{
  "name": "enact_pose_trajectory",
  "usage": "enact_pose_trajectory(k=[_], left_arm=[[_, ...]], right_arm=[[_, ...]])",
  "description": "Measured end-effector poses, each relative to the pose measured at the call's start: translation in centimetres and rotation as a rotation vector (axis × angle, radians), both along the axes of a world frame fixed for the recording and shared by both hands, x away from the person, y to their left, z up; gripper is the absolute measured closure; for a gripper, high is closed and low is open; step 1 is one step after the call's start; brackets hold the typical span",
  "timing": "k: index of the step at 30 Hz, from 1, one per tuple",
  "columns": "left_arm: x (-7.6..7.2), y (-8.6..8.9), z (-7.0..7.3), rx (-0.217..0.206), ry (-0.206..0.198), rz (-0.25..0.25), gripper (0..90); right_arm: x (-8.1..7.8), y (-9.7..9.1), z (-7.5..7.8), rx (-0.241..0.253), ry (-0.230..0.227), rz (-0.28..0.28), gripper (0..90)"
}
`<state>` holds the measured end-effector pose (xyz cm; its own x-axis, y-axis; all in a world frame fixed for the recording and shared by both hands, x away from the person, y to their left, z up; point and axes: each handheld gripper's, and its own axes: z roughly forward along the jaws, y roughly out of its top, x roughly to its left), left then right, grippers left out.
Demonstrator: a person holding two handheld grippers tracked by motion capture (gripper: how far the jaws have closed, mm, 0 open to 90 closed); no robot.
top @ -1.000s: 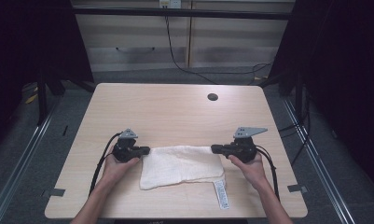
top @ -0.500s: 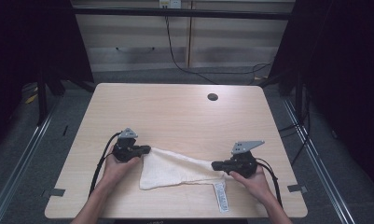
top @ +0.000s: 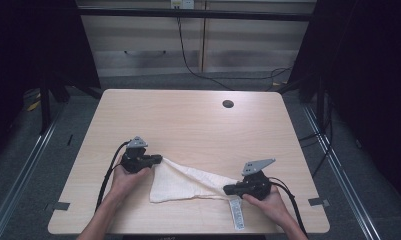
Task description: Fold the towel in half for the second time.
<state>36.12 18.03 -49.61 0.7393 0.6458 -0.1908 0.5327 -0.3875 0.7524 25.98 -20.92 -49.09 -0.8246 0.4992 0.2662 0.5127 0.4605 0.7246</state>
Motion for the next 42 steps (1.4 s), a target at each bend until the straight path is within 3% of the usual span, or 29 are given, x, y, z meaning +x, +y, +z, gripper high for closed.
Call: enact_pose_trajectory(k=[9, 14, 18, 25, 33, 37, 39, 42], left_arm=[[-0.1, -0.3, 0.8, -0.038, -0.025, 0.006, 85.9], [-0.4, -0.3, 2.1, -0.087, -0.064, 0.011, 85.9], [-0.8, -0.8, 3.1, -0.108, -0.083, -0.021, 85.8], [-1.9, -1.9, 4.2, -0.101, -0.118, -0.074, 85.7], [-4.5, -2.2, 5.6, -0.089, -0.168, -0.148, 85.7], [-5.7, -2.4, 5.8, -0.063, -0.181, -0.186, 85.7], [-7.1, -2.5, 5.3, -0.027, -0.181, -0.224, 85.6], [-8.3, -2.6, 4.3, 0.014, -0.153, -0.259, 85.6]], right_arm=[[0.0, 0.8, -0.8, -0.053, 0.032, 0.027, 87.6], [0.5, 0.9, -0.7, -0.09, 0.015, -0.022, 87.9], [1.5, 0.7, -0.8, -0.082, 0.027, -0.058, 88.0], [2.6, 0.5, -0.7, -0.088, 0.063, -0.109, 88.1], [2.7, 0.7, -0.6, -0.104, 0.059, -0.117, 88.2], [2.6, 0.8, -0.6, -0.105, 0.059, -0.123, 88.2], [2.5, 0.8, -0.6, -0.108, 0.058, -0.127, 88.2], [2.5, 0.8, -0.6, -0.108, 0.058, -0.127, 88.2]])
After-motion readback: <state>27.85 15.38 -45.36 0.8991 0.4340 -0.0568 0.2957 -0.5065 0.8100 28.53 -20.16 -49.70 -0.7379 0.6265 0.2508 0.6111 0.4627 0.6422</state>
